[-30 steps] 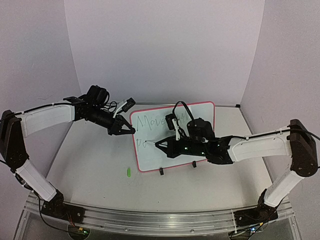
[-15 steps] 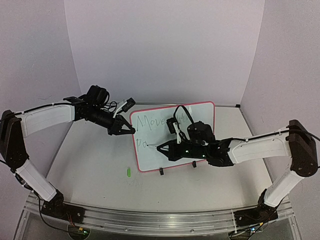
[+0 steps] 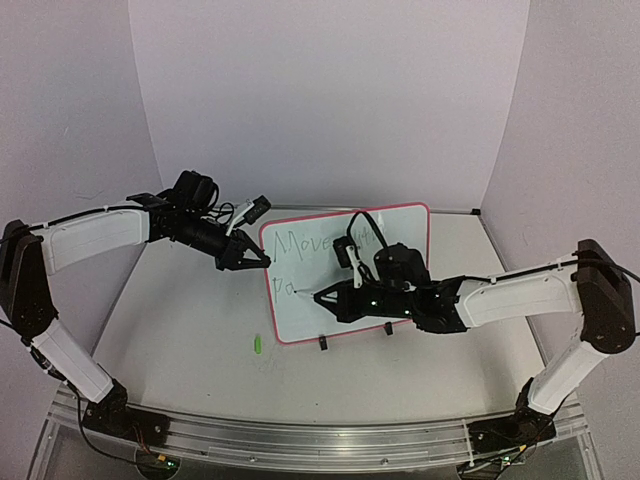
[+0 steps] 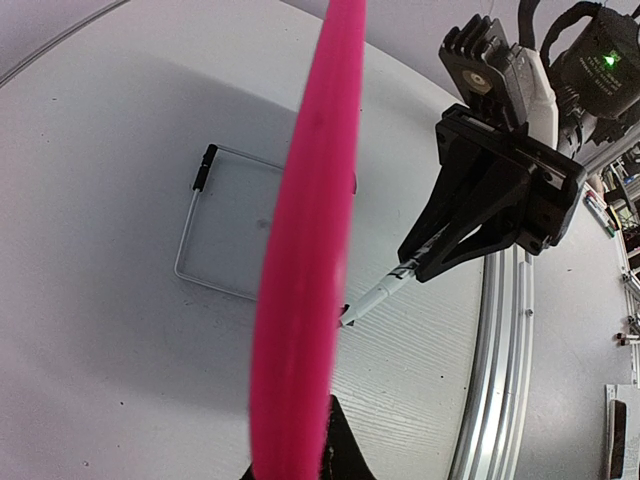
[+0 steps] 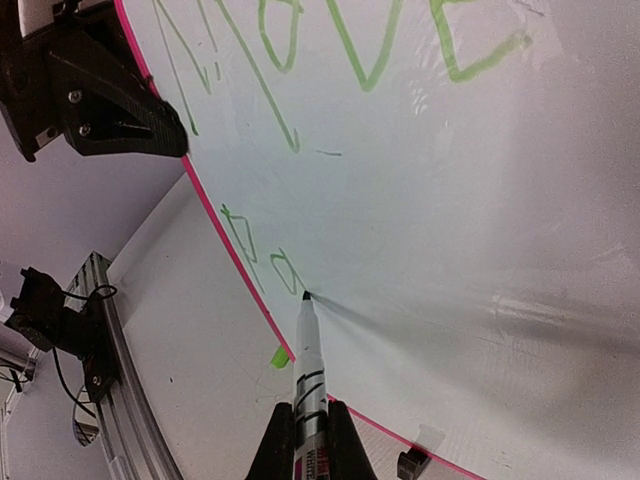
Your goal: Write a sentence on the whiteboard
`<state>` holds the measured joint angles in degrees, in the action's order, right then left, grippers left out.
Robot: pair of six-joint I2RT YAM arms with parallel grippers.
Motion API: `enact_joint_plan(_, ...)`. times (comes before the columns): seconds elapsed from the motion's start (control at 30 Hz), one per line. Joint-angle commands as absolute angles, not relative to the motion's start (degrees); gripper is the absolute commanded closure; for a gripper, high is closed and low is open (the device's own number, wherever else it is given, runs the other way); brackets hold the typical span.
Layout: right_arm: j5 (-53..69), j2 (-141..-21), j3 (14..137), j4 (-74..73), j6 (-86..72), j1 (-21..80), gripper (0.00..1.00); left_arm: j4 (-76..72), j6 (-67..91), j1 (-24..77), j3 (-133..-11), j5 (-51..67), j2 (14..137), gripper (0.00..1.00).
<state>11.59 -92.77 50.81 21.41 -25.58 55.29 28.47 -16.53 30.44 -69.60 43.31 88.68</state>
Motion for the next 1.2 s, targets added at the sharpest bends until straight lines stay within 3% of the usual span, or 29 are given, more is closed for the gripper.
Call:
enact_joint_plan(0.0,8.6,-93.1,51.2,20.4,-25.8,55.1,1.0,29.1,-18.3,30.8,-69.2,39.6,88.7,1.0)
enact_joint_plan(0.57,10.1,-85.3,49.0,23.0,-25.2,55.2,1.0,29.0,-18.2,30.8,-69.1,39.7,88.6,1.0)
enact_joint_plan(1.17,7.8,-89.6,51.3,23.0,-26.2,54.6,1.0,29.0,-18.2,30.8,-69.1,39.6,88.7,1.0)
